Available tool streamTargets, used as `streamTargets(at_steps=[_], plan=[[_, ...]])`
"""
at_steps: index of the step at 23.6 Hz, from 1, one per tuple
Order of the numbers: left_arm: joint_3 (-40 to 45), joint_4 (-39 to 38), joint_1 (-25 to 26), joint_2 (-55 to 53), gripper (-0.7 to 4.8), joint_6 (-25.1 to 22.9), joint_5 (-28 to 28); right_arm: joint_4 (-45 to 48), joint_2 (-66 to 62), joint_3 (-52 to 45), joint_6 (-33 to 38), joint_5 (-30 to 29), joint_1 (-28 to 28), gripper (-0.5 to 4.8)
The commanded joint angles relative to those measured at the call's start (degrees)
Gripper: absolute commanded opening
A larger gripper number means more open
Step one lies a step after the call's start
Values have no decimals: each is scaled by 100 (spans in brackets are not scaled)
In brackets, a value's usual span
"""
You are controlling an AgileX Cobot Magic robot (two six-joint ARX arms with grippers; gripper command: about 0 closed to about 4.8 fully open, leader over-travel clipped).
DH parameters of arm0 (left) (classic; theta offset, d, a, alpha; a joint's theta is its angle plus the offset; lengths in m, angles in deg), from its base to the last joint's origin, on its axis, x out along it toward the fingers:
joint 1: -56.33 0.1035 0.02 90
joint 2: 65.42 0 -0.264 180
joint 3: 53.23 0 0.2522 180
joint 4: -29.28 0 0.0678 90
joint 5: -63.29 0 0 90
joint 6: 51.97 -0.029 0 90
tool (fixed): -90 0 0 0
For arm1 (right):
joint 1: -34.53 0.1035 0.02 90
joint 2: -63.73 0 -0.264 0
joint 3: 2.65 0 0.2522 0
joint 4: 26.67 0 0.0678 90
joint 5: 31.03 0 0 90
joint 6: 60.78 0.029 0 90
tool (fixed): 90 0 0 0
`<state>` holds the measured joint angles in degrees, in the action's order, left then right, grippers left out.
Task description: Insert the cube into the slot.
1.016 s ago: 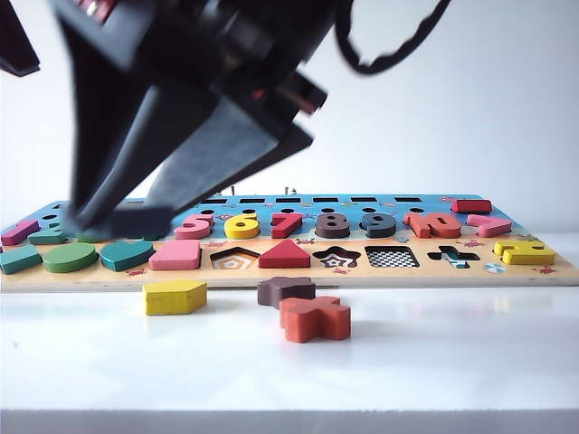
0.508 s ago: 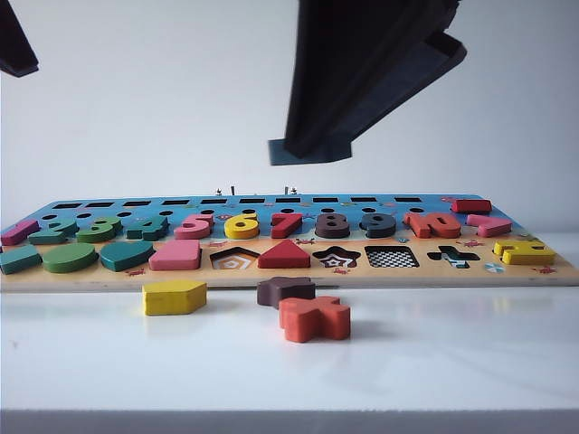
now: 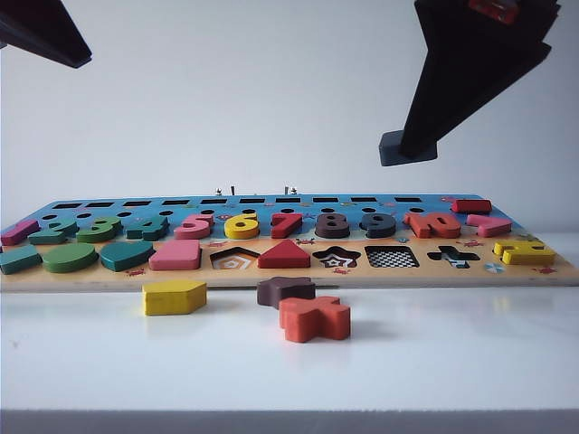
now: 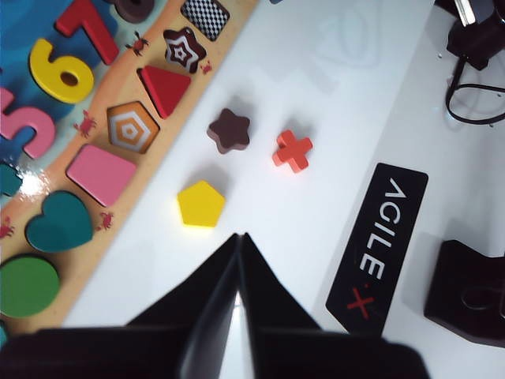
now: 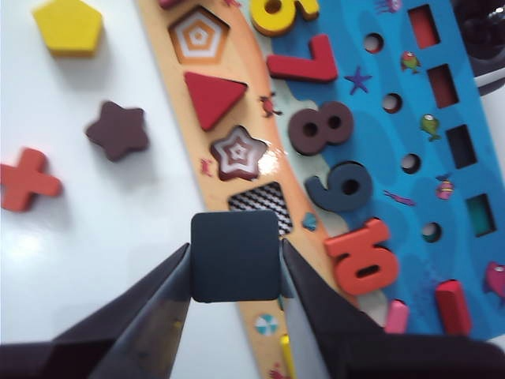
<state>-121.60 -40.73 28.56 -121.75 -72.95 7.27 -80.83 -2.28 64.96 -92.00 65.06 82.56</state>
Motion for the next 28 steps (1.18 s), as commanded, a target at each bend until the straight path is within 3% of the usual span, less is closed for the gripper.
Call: streamTargets(at_steps=[1, 14, 23, 28], plan=[[-24, 387, 11, 15, 17, -4, -17, 90, 26, 20, -540, 17, -210, 150], [-22, 1766, 13, 15, 17, 4, -278, 605, -546, 7, -1062, -26, -411, 143], [-20, 2083, 50, -7, 17, 114, -278, 704, -977, 7, -1709, -306, -411, 141], [-20, 2059, 50, -9, 17, 151, -278, 721, -1040, 7, -1755, -306, -411, 90]])
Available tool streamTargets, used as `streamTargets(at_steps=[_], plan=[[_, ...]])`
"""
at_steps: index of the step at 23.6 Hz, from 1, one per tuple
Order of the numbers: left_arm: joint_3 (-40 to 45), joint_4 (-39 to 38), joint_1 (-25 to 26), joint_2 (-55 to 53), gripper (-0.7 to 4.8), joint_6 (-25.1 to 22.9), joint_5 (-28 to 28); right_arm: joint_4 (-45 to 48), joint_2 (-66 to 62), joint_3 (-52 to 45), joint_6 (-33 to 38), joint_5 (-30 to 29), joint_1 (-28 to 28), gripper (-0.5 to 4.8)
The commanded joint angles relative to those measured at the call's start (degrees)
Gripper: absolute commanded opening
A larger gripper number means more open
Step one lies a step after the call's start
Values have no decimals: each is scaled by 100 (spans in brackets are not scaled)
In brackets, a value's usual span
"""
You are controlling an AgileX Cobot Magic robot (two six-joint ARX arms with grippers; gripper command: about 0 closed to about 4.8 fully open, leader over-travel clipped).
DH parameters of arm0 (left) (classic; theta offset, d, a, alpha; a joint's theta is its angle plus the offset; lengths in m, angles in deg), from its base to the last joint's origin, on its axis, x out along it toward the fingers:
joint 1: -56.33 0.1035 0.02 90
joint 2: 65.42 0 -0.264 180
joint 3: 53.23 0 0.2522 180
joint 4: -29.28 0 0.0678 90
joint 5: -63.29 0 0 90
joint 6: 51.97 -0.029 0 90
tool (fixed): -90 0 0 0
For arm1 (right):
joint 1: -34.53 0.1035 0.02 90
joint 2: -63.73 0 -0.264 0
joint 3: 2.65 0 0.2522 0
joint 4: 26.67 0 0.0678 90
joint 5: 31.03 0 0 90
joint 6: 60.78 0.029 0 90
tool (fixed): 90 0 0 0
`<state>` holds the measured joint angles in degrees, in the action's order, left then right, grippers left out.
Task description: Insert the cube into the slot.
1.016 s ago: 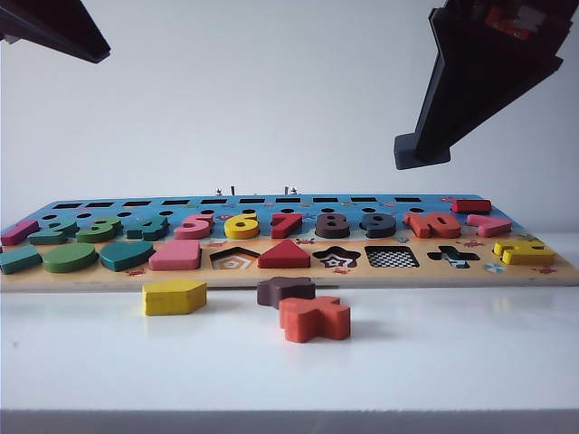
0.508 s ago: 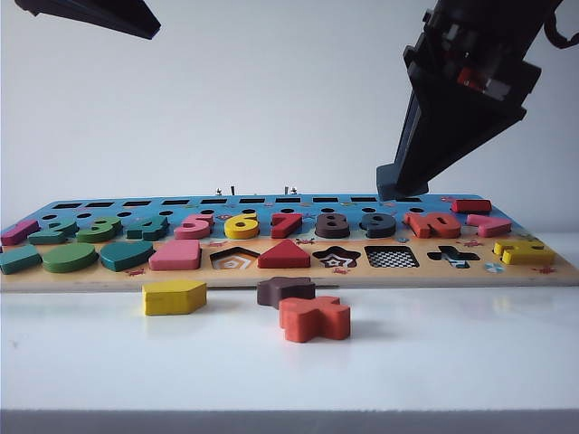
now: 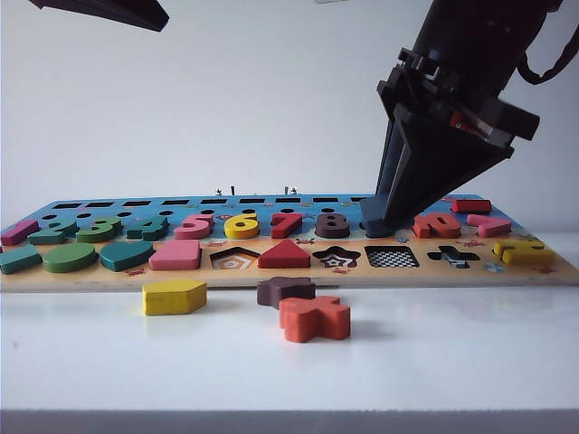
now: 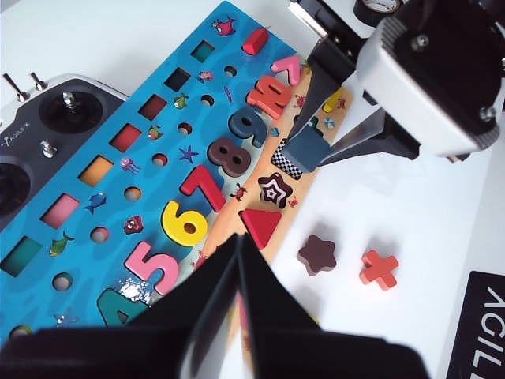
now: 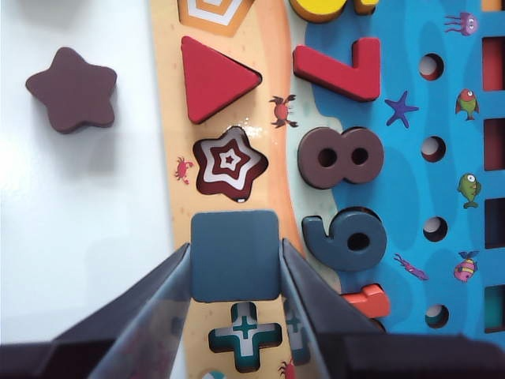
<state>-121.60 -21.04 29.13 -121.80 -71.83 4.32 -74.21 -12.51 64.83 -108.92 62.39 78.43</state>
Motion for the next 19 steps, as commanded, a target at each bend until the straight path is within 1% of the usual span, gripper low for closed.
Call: streamTargets(at_steps=[1, 10, 15, 19], plan=[[-20, 90, -7, -4, 17, 39, 17, 61, -22, 20, -83, -39, -2, 89], [-20, 31, -7, -7, 17, 42, 17, 125, -57, 20, -92, -39, -74, 85], [-20, 22, -7, -11, 17, 42, 17, 247, -98, 20, 184, -39, -76, 95], [-20, -83, -7, -13, 17, 42, 20, 240, -254, 17, 321, -37, -201, 95]])
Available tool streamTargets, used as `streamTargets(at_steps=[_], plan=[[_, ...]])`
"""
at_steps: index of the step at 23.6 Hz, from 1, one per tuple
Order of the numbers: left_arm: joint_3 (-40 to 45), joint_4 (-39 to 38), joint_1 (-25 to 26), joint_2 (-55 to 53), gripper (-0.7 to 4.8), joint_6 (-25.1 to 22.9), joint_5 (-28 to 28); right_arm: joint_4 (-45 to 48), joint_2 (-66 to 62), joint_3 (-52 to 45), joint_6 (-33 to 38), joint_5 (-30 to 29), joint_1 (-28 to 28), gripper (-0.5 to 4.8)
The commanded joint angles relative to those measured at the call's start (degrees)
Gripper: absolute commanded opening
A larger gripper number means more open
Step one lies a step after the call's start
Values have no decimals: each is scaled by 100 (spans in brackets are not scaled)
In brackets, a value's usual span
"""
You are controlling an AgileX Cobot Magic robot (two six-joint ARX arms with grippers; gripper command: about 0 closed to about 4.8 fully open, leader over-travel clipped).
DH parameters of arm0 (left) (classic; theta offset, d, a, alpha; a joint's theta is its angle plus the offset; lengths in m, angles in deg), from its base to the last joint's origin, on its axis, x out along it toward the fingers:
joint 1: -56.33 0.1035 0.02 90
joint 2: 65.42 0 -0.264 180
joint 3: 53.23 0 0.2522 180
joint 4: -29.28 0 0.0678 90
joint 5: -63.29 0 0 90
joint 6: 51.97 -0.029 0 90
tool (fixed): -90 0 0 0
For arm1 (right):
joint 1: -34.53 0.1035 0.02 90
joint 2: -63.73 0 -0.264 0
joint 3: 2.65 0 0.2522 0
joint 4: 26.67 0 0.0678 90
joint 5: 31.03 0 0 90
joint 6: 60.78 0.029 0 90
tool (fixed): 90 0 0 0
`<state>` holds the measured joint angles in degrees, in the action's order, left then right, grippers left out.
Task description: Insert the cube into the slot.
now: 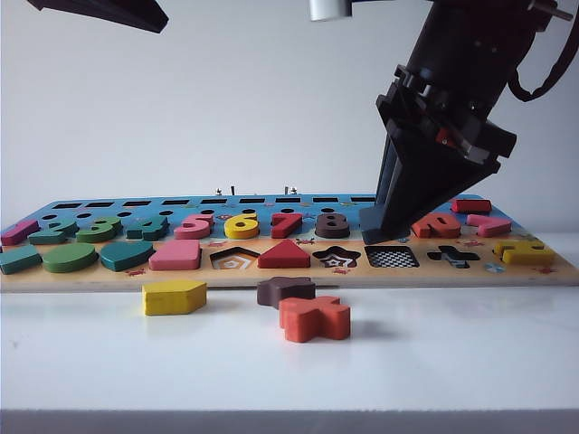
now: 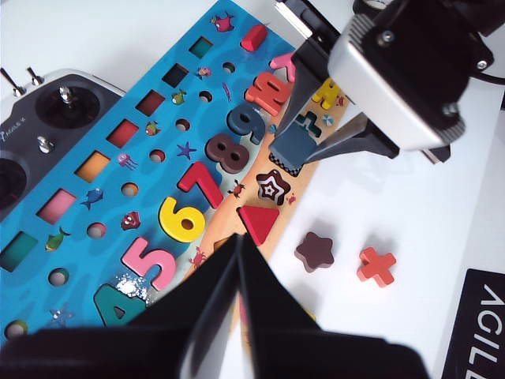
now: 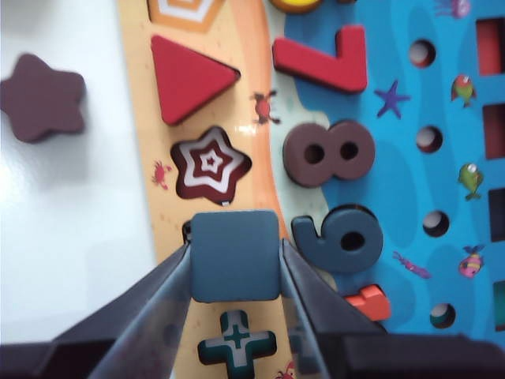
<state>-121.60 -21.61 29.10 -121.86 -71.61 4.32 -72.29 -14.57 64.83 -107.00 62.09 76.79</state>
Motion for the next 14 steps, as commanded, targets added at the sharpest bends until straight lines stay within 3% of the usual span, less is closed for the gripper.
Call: streamTargets(at_steps=[1, 14], plan=[[-20, -28, -4, -7, 17, 20, 20, 50, -85, 17, 131, -4, -37, 95], [-20, -24, -7, -7, 17, 127, 22, -11, -173, 15, 157, -35, -44, 97]])
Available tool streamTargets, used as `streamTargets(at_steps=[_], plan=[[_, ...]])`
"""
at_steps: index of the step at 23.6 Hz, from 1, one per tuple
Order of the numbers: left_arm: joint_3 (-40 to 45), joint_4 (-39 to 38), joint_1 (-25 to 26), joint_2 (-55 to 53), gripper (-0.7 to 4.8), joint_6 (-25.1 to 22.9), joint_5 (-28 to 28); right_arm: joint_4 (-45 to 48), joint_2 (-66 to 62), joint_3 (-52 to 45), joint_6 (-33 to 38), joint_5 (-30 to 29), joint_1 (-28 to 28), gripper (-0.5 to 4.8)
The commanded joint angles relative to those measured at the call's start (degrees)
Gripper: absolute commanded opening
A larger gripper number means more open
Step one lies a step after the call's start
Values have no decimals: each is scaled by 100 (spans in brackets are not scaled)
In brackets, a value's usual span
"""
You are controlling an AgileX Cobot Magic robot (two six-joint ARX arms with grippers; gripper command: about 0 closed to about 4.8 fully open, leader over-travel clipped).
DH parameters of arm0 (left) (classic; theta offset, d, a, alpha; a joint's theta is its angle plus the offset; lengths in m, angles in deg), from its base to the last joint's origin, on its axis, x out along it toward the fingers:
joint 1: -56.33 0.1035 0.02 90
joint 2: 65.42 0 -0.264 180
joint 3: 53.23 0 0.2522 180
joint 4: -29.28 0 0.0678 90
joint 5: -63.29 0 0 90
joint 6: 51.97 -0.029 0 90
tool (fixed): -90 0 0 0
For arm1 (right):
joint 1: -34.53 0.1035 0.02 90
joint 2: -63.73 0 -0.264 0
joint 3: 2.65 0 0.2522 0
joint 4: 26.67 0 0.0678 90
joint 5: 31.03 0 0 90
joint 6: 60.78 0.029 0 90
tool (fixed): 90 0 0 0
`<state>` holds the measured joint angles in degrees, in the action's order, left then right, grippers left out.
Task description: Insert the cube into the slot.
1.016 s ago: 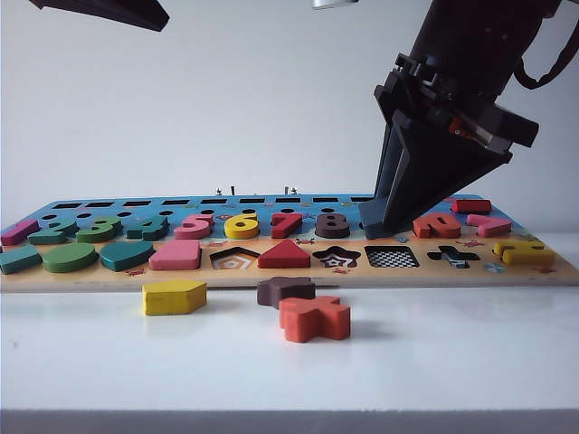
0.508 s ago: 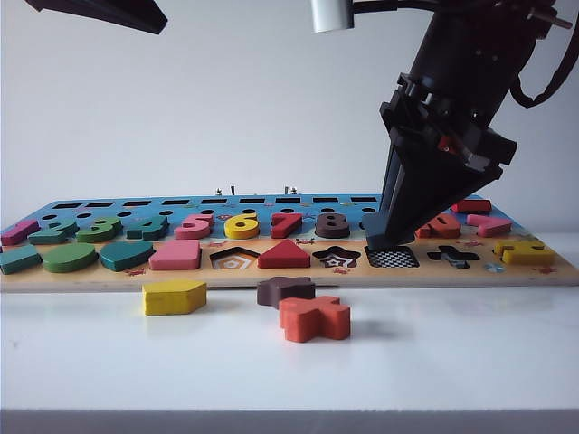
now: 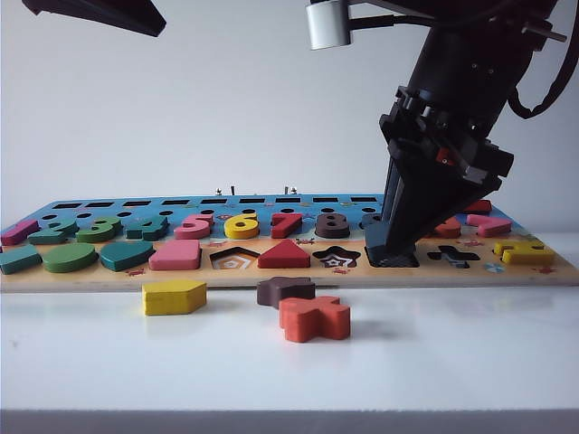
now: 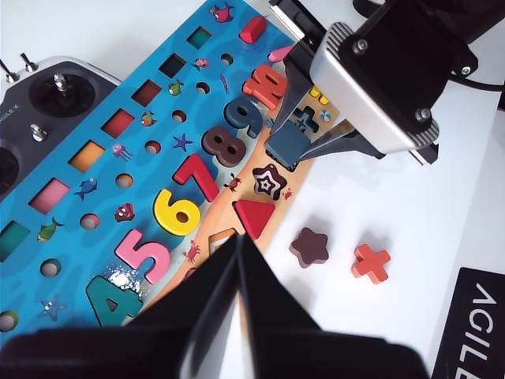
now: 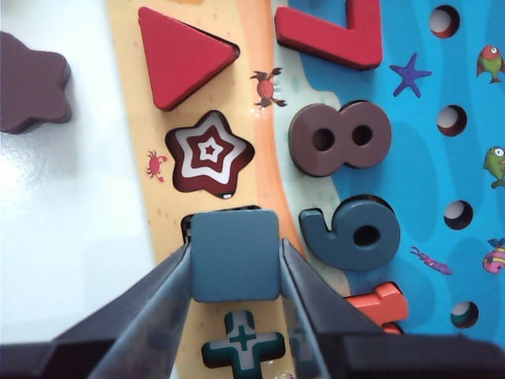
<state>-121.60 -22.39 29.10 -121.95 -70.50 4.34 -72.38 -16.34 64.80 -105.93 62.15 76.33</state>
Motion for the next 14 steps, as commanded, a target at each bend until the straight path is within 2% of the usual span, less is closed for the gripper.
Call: streamTargets(at_steps=[1, 3, 8, 14], plan=[[-20, 55, -9, 2, 17, 15, 20, -13, 4, 17, 68, -83, 2, 104], [-20, 55, -7, 2, 17, 13, 20, -50, 7, 17, 210, -251, 2, 127], [-20, 55, -7, 0, 17, 13, 17, -70, 7, 17, 210, -256, 2, 159], [-20, 55, -7, 0, 17, 13, 17, -72, 7, 17, 208, -35, 0, 159]])
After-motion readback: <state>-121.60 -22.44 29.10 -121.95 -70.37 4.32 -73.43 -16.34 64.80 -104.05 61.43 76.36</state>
